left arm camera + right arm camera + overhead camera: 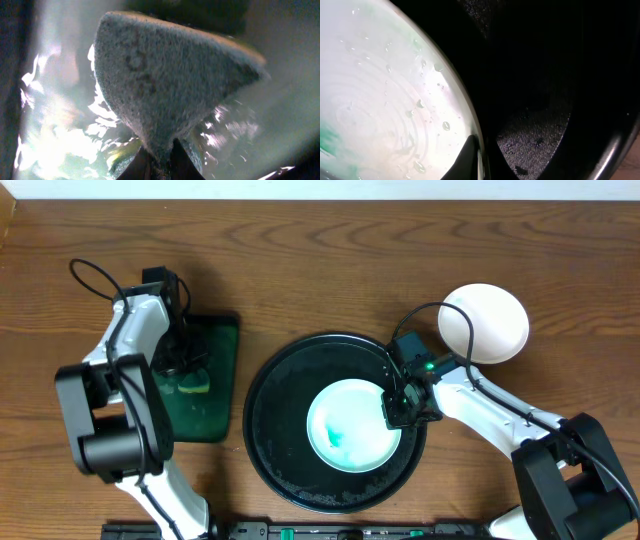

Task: Clean dirty plates on tray and stack at the side
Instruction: 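Dip and rinse the sponge in the basin with the left gripper, then carry the wet sponge with the left gripper onto the held pale plate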

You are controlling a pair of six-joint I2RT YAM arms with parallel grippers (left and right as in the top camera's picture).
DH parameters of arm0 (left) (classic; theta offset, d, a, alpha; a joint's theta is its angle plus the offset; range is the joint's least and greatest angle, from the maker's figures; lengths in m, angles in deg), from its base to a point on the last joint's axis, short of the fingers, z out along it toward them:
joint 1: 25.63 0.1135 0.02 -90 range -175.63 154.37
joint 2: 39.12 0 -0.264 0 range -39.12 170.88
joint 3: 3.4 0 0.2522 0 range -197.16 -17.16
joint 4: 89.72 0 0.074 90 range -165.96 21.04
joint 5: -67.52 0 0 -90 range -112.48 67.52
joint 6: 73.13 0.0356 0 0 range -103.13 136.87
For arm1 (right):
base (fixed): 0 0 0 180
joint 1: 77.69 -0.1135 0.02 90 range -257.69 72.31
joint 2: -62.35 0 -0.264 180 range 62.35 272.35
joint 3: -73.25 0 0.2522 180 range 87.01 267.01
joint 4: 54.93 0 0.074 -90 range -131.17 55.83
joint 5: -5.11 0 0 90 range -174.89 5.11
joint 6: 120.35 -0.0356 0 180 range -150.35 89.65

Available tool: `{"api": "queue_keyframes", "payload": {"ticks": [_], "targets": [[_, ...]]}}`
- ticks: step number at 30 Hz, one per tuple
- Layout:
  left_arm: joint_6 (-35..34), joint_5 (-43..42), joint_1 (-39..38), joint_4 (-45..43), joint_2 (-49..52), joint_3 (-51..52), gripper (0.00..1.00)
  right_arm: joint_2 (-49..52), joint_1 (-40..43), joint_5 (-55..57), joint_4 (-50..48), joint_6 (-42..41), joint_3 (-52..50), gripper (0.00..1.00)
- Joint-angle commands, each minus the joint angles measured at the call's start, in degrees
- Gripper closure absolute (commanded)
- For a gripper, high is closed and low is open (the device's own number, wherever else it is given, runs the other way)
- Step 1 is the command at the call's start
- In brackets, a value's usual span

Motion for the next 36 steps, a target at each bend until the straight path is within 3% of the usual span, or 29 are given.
{"api": "queue_keyframes", "payload": {"ticks": [1,8,16,23,29,36], "targets": [[-2.47,0.46,0.13,1.46,-7.89,0.2,0.93,3.89,-1.16,-1.29,2.01,1.16,-2.84,0.99],[-5.84,0.85,0.15,7.58,-16.76,0.2,0.93,3.89,-1.16,-1.31,3.48,2.03,-0.46,0.99],[-5.75,-0.11,0.09,10.08,-16.37,0.7,0.93,3.89,-1.16,-1.31,4.15,2.03,1.16,0.99],[0.7,-10.51,-1.03,8.68,-16.13,1.6,0.93,3.89,-1.16,-1.31,4.22,2.01,1.38,0.99],[0.81,-18.1,-4.87,9.07,-22.12,1.6,0.93,3.89,-1.16,-1.31,4.02,1.99,1.42,0.99],[2.43,-27.43,-14.4,9.73,-22.25,2.82,0.93,3.89,-1.16,-1.31,3.69,1.99,2.01,0.99]]}}
